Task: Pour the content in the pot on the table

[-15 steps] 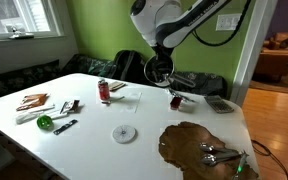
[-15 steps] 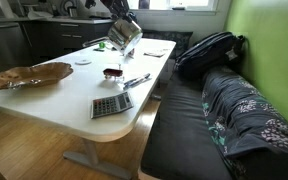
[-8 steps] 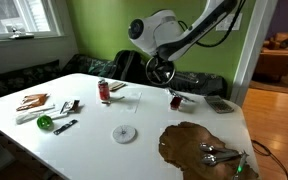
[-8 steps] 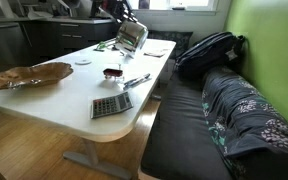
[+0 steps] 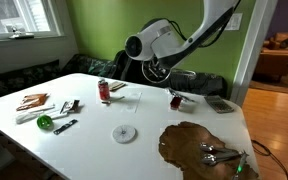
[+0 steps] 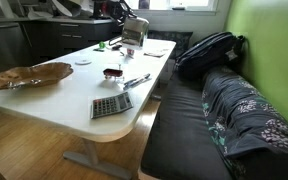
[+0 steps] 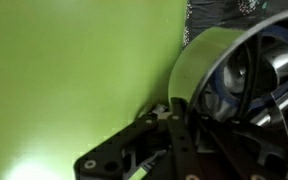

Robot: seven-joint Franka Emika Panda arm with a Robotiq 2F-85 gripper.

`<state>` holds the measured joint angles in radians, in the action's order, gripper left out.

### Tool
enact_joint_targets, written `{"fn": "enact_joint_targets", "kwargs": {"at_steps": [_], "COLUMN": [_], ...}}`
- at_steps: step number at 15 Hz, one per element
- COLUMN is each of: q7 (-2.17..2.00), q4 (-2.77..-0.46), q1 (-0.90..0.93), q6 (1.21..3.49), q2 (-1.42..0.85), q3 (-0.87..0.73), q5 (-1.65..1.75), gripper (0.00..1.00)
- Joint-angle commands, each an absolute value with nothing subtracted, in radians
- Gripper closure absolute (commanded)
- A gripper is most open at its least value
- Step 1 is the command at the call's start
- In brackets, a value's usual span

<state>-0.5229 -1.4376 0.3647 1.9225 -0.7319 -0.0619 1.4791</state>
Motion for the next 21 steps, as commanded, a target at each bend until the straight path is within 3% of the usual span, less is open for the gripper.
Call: {"fn": "enact_joint_targets", "kwargs": {"at_steps": [1,13,21], "q7": [-0.523,-0.564,-0.547], "q4": [-1.434,-1.45,-1.418], "q1": [0.332,0.443,0.397], "q6": [1.901,1.611,1.501], "q2": [-0.732,-0.895,-0.938], "q3": [-0.014,0.02,0.053], "q5": [1.505,1.924,1.941], "gripper": [0.99,0.99,0.99]}}
